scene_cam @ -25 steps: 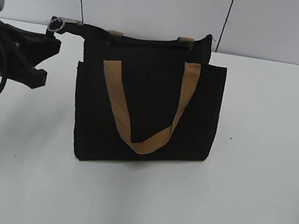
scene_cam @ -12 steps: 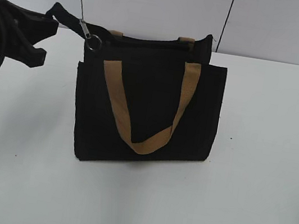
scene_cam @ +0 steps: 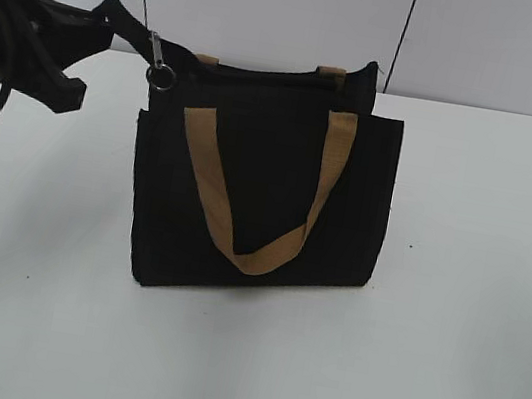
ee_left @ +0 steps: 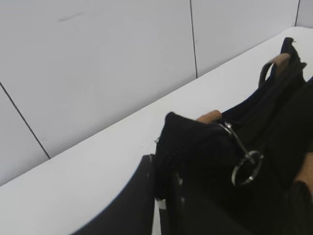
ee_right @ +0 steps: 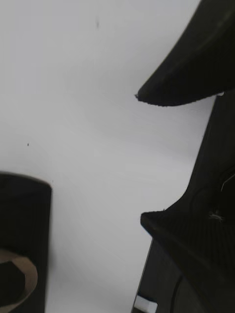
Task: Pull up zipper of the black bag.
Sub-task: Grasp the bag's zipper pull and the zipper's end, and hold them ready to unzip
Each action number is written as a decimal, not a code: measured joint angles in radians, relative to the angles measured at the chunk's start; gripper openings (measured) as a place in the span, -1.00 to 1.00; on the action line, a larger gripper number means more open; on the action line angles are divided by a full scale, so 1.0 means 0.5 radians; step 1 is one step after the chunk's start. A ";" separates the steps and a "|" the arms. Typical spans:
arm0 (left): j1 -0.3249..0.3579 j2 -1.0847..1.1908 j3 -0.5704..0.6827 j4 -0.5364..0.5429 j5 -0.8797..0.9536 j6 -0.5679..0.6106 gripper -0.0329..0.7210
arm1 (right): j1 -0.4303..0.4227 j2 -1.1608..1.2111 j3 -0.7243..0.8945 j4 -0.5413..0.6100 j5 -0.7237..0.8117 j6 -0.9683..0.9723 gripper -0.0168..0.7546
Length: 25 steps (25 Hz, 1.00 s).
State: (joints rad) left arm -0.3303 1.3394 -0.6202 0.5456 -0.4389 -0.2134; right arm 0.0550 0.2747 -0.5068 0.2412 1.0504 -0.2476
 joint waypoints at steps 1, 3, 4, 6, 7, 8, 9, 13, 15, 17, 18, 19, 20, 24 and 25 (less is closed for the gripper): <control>0.000 0.000 0.000 0.018 0.000 0.000 -0.82 | 0.000 0.122 -0.025 0.074 -0.045 -0.070 0.37; 0.000 0.000 -0.001 0.035 0.000 -0.007 -0.82 | 0.000 0.337 -0.082 0.224 -0.143 -0.206 0.37; 0.000 0.000 -0.001 0.037 0.000 -0.012 -0.82 | 0.000 0.451 -0.119 0.308 -0.179 -0.288 0.37; -0.009 0.000 -0.001 0.039 0.000 -0.013 -0.82 | 0.000 0.653 -0.192 0.470 -0.224 -0.464 0.37; -0.022 0.000 -0.001 0.039 0.002 -0.013 -0.82 | 0.000 0.755 -0.233 0.562 -0.240 -0.539 0.37; -0.038 0.000 -0.001 0.039 0.002 -0.014 -0.82 | 0.000 0.848 -0.272 0.656 -0.254 -0.628 0.37; -0.057 0.000 -0.001 0.039 0.002 -0.016 -0.82 | 0.003 0.918 -0.306 0.747 -0.269 -0.713 0.37; -0.103 -0.001 -0.001 0.041 0.011 -0.039 -0.82 | 0.136 1.246 -0.474 0.934 -0.359 -0.908 0.37; -0.106 -0.001 -0.001 0.039 0.037 -0.049 -0.82 | 0.253 1.393 -0.559 0.955 -0.414 -0.934 0.37; -0.106 -0.001 -0.001 0.037 0.053 -0.058 -0.82 | 0.400 1.535 -0.629 0.955 -0.497 -0.947 0.37; -0.106 -0.001 -0.001 0.037 0.055 -0.060 -0.82 | 0.476 1.613 -0.665 0.955 -0.544 -0.949 0.37; -0.106 -0.004 -0.001 0.037 0.057 -0.065 -0.82 | 0.538 1.691 -0.702 0.955 -0.584 -0.951 0.37; -0.106 -0.004 -0.001 0.037 0.057 -0.068 -0.82 | 0.610 1.756 -0.733 0.955 -0.639 -0.952 0.37; -0.111 -0.011 -0.001 0.037 0.059 -0.073 -0.83 | 0.859 2.024 -0.867 0.960 -0.930 -0.994 0.37; -0.113 -0.011 -0.001 0.037 0.059 -0.074 -0.82 | 0.913 2.080 -0.893 0.960 -1.022 -1.021 0.37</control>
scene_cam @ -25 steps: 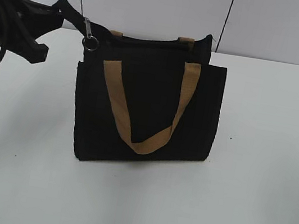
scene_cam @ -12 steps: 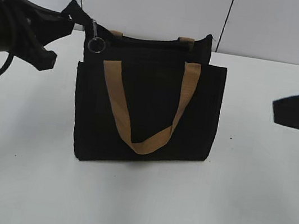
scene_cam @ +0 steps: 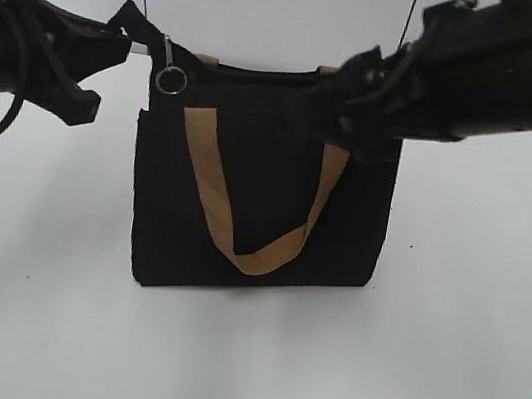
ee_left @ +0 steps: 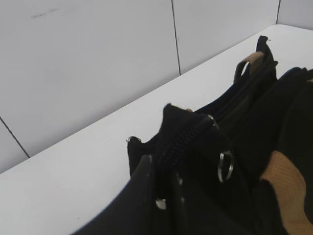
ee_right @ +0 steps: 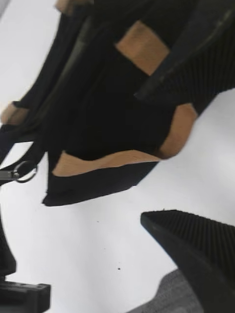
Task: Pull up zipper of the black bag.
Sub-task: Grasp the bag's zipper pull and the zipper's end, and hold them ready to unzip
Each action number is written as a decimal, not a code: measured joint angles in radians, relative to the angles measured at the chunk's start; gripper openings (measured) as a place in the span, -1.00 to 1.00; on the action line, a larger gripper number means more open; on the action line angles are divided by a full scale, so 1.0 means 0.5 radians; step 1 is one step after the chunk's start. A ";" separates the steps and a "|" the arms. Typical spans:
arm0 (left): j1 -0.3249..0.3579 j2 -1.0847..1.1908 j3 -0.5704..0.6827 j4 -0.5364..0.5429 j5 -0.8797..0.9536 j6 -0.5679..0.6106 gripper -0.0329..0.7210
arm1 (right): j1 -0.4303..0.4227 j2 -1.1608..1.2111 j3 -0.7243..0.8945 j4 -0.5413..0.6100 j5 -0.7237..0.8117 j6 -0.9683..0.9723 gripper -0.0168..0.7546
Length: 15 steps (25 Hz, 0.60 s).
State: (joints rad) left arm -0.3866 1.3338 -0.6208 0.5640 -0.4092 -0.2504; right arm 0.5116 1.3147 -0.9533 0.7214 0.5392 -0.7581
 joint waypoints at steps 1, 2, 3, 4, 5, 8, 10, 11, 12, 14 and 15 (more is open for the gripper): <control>0.000 0.000 0.000 0.000 0.002 0.000 -0.83 | 0.040 0.041 -0.020 0.005 -0.078 -0.018 0.37; 0.000 0.000 0.000 0.000 0.002 0.000 -0.83 | 0.083 0.083 -0.033 0.007 -0.166 -0.029 0.37; 0.000 0.000 0.000 0.000 0.002 0.000 -0.83 | 0.120 0.120 -0.040 0.009 -0.245 -0.035 0.37; 0.000 0.000 0.000 0.000 0.002 0.000 -0.83 | 0.149 0.152 -0.044 0.009 -0.304 -0.037 0.37; 0.000 0.000 0.000 0.000 0.002 0.000 -0.83 | 0.180 0.179 -0.045 0.010 -0.368 -0.039 0.37; 0.000 0.000 0.000 0.000 0.002 0.000 -0.83 | 0.264 0.276 -0.045 0.012 -0.538 -0.079 0.37; 0.000 0.000 0.000 0.000 0.002 0.000 -0.83 | 0.324 0.350 -0.051 0.012 -0.647 -0.126 0.37; 0.000 0.000 0.000 0.000 0.002 0.000 -0.83 | 0.347 0.391 -0.070 0.012 -0.671 -0.161 0.37; 0.000 0.000 0.000 0.000 0.002 0.000 -0.83 | 0.371 0.428 -0.101 0.012 -0.680 -0.201 0.37; 0.000 0.000 0.000 0.000 0.002 0.000 -0.83 | 0.409 0.526 -0.180 0.012 -0.680 -0.240 0.37; 0.000 0.000 0.000 0.000 0.002 0.000 -0.83 | 0.419 0.566 -0.229 0.012 -0.680 -0.250 0.37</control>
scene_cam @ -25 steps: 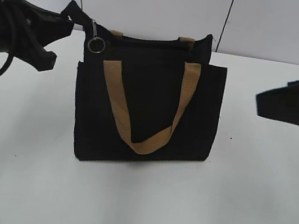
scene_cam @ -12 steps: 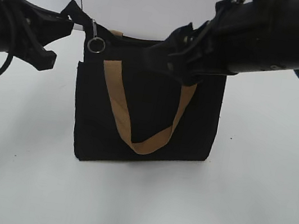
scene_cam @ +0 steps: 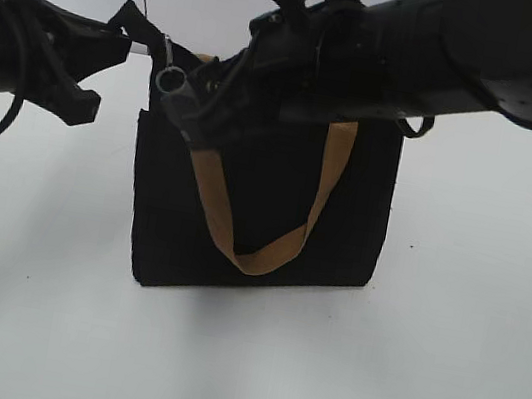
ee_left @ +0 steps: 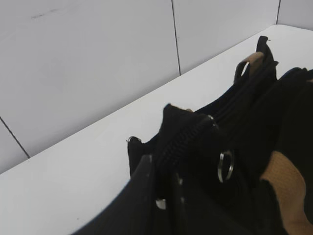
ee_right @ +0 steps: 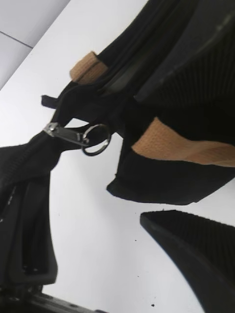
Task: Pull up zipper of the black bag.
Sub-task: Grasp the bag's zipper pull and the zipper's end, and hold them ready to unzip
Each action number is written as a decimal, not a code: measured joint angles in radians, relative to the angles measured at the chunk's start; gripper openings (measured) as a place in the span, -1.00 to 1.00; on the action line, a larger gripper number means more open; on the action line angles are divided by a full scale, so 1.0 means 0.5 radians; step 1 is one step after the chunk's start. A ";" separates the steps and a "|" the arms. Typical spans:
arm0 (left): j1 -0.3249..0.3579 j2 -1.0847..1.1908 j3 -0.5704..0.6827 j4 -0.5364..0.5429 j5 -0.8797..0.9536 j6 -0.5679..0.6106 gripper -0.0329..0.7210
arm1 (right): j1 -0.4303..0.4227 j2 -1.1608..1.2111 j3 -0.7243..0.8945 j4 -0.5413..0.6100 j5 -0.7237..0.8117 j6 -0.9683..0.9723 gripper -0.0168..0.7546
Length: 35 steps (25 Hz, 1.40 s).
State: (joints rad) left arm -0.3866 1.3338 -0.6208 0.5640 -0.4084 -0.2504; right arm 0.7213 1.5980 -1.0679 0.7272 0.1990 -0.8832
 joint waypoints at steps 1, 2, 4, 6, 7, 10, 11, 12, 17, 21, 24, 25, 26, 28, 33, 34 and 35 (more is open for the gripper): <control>0.000 0.000 0.000 0.000 0.000 0.000 -0.83 | 0.008 0.048 -0.043 0.000 0.007 -0.007 0.35; 0.000 0.000 0.000 0.000 0.000 0.000 -0.83 | 0.010 0.092 -0.094 0.000 0.018 -0.007 0.32; 0.000 0.000 0.000 0.000 0.000 -0.001 -0.83 | 0.010 0.162 -0.186 0.000 0.043 -0.007 0.25; 0.000 0.000 0.000 0.000 0.000 -0.001 -0.83 | 0.010 0.221 -0.254 0.000 0.084 -0.007 0.17; 0.000 0.000 0.000 0.000 0.000 -0.001 -0.83 | 0.010 0.240 -0.283 0.001 0.110 -0.007 0.13; 0.000 0.000 0.000 0.000 0.000 -0.001 -0.83 | 0.010 0.291 -0.331 0.003 0.142 -0.005 0.05; 0.000 0.000 0.000 0.000 0.000 -0.001 -0.83 | 0.010 0.302 -0.336 0.003 0.142 -0.005 0.04; 0.000 0.000 0.000 0.000 0.000 -0.001 -0.83 | 0.010 0.314 -0.338 0.005 0.142 -0.005 0.02; 0.000 0.000 0.000 0.000 -0.002 -0.001 -0.83 | 0.010 0.383 -0.340 0.007 0.125 -0.005 -0.01; 0.000 0.000 0.000 0.000 -0.002 -0.001 -0.83 | 0.010 0.390 -0.340 0.008 0.053 -0.005 -0.01; 0.000 -0.002 0.000 0.000 -0.002 -0.001 -0.83 | 0.010 0.401 -0.344 0.009 0.032 -0.001 -0.01; 0.000 -0.002 0.000 0.000 -0.002 -0.001 -0.83 | 0.010 0.410 -0.351 0.009 0.031 -0.001 -0.01; 0.000 -0.002 0.000 0.000 -0.002 -0.001 -0.83 | 0.010 0.423 -0.361 0.009 0.031 0.001 -0.01; 0.000 -0.002 0.000 0.000 -0.002 -0.001 -0.83 | 0.010 0.449 -0.405 0.036 0.037 0.001 -0.01; 0.000 -0.002 0.000 0.000 -0.002 -0.002 -0.83 | 0.010 0.496 -0.498 0.110 0.072 0.002 -0.01; 0.000 -0.002 0.000 0.000 -0.002 -0.002 -0.83 | 0.010 0.498 -0.502 0.115 0.080 0.002 -0.01; 0.000 -0.002 0.000 0.000 -0.002 -0.003 -0.83 | 0.010 0.500 -0.502 0.117 0.088 0.002 -0.03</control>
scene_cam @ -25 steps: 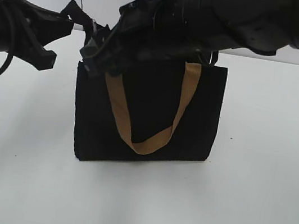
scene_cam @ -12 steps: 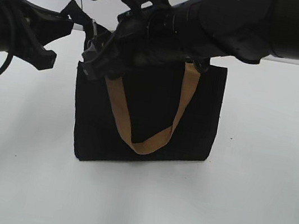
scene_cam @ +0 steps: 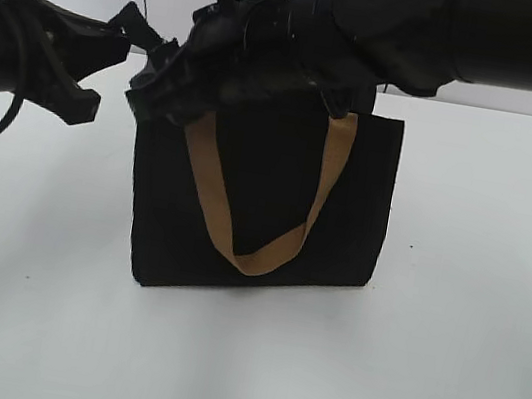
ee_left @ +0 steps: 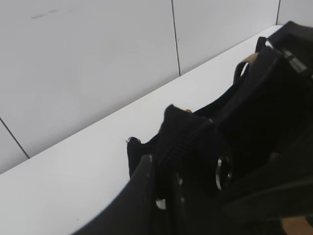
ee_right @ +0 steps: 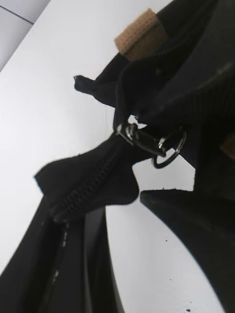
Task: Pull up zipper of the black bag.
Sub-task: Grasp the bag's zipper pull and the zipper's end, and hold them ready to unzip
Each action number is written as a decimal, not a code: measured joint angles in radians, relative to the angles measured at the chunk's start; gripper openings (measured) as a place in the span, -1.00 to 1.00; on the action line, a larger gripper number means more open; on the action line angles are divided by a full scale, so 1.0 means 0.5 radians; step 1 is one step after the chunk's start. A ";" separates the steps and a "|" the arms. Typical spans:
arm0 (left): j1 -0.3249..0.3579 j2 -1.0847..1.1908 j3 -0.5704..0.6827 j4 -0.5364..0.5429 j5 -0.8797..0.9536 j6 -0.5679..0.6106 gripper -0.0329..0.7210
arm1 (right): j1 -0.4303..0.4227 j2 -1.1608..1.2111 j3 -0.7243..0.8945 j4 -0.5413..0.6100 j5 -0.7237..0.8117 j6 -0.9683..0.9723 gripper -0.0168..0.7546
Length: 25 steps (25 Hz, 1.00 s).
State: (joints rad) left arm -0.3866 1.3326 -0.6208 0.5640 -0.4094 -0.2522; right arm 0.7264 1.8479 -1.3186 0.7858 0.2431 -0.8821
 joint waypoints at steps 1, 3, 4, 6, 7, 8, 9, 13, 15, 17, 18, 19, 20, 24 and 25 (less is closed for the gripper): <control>0.000 0.000 0.000 0.000 0.000 -0.001 -0.83 | 0.000 0.000 0.000 0.000 0.007 0.000 -0.07; 0.000 0.000 0.000 0.000 0.000 -0.001 -0.83 | -0.002 0.002 0.000 0.000 0.031 0.000 -0.20; 0.000 0.000 0.000 0.000 0.000 -0.001 -0.83 | -0.007 0.002 0.000 0.000 0.046 0.000 -0.29; 0.000 0.000 0.000 0.000 0.000 -0.002 -0.83 | -0.023 0.004 0.000 -0.006 0.062 0.000 -0.46; 0.000 0.000 0.000 0.000 0.002 -0.002 -0.83 | -0.032 0.004 0.000 -0.007 0.066 0.000 -0.53; 0.000 0.000 0.000 0.000 0.005 -0.002 -0.83 | -0.045 0.004 -0.002 -0.009 0.068 0.000 -0.60; 0.000 0.000 0.000 0.000 0.006 -0.002 -0.83 | -0.053 0.004 -0.002 -0.013 0.068 0.000 -0.66; 0.000 0.000 0.000 0.000 0.026 -0.002 -0.83 | -0.086 0.004 -0.002 -0.019 0.077 0.000 -0.87; 0.002 0.000 0.000 0.000 0.060 -0.002 -0.83 | -0.091 0.004 -0.002 -0.039 0.094 0.002 -0.95; 0.017 0.000 0.000 0.000 0.093 -0.002 -0.83 | -0.093 0.004 -0.002 -0.054 0.111 0.002 -0.96; 0.025 0.000 0.000 0.000 0.118 -0.002 -0.83 | -0.093 0.004 -0.002 -0.058 0.117 0.002 -0.97; 0.036 0.000 0.000 0.000 0.148 -0.002 -0.83 | -0.093 0.004 -0.002 -0.059 0.117 0.002 -0.97; 0.042 0.000 0.000 0.000 0.178 -0.002 -0.83 | -0.093 0.004 -0.002 -0.059 0.118 0.000 -0.97; 0.060 0.000 0.000 0.000 0.271 -0.002 -0.83 | -0.093 -0.012 -0.002 -0.076 0.134 0.000 -0.97; 0.062 0.000 0.000 0.000 0.282 -0.002 -0.83 | -0.093 -0.022 -0.002 -0.086 0.139 0.000 -0.97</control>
State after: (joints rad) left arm -0.3555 1.3326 -0.6208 0.5640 -0.2685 -0.2534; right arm 0.6797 1.8366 -1.3197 0.7428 0.3124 -0.8821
